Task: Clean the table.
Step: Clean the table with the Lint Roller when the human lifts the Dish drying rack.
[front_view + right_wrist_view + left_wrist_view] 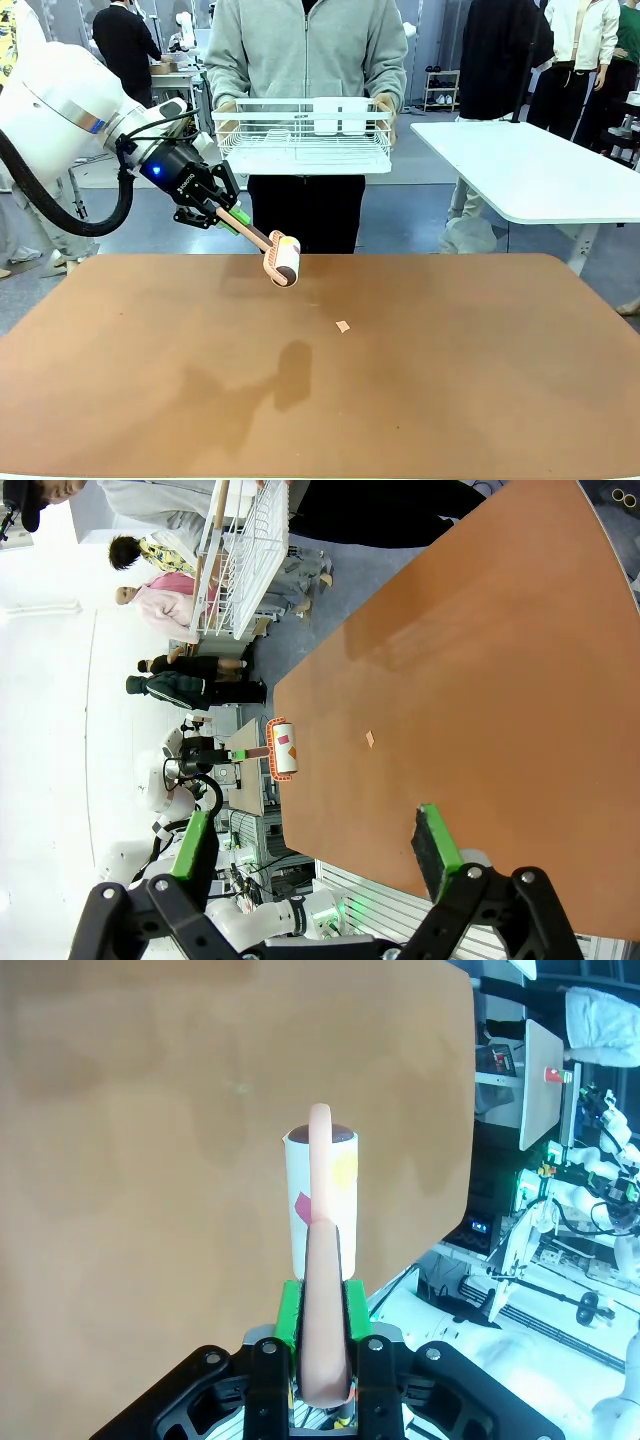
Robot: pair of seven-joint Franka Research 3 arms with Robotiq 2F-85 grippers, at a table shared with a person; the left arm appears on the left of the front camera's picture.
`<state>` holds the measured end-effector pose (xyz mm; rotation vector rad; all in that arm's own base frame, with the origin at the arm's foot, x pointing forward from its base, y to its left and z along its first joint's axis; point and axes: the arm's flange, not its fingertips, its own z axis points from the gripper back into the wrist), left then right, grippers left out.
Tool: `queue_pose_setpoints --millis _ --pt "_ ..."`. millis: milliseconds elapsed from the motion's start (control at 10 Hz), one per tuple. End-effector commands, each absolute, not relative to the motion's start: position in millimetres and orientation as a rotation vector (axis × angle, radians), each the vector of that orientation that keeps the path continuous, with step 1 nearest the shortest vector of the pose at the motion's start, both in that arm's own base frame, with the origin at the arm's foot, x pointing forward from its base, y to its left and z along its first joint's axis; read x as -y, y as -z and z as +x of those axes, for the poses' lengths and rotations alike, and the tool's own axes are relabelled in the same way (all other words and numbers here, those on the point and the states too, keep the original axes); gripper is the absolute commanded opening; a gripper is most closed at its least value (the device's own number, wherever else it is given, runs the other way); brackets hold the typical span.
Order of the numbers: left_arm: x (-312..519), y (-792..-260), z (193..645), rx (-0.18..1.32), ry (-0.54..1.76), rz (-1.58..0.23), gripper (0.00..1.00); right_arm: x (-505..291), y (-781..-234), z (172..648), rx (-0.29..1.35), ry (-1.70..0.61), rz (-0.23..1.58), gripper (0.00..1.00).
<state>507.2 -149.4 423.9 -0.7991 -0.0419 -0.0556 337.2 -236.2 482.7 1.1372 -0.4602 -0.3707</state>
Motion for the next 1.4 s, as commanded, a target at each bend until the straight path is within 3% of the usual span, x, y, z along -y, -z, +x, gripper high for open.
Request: queue_pose_setpoints --millis 0,200,700,1300 --pt "132 -424 504 0.039 0.090 -0.792 0.22 236 -486 336 0.473 0.355 1.154 1.00" --pt "88 -415 480 0.096 0.103 -0.795 0.22 236 -486 336 0.473 0.355 1.154 1.00" --pt "108 -362 435 0.157 0.048 -0.802 0.22 236 -486 336 0.473 0.355 1.154 1.00" --pt "133 -325 480 0.136 0.013 -0.783 0.22 236 -486 336 0.473 0.355 1.154 1.00"
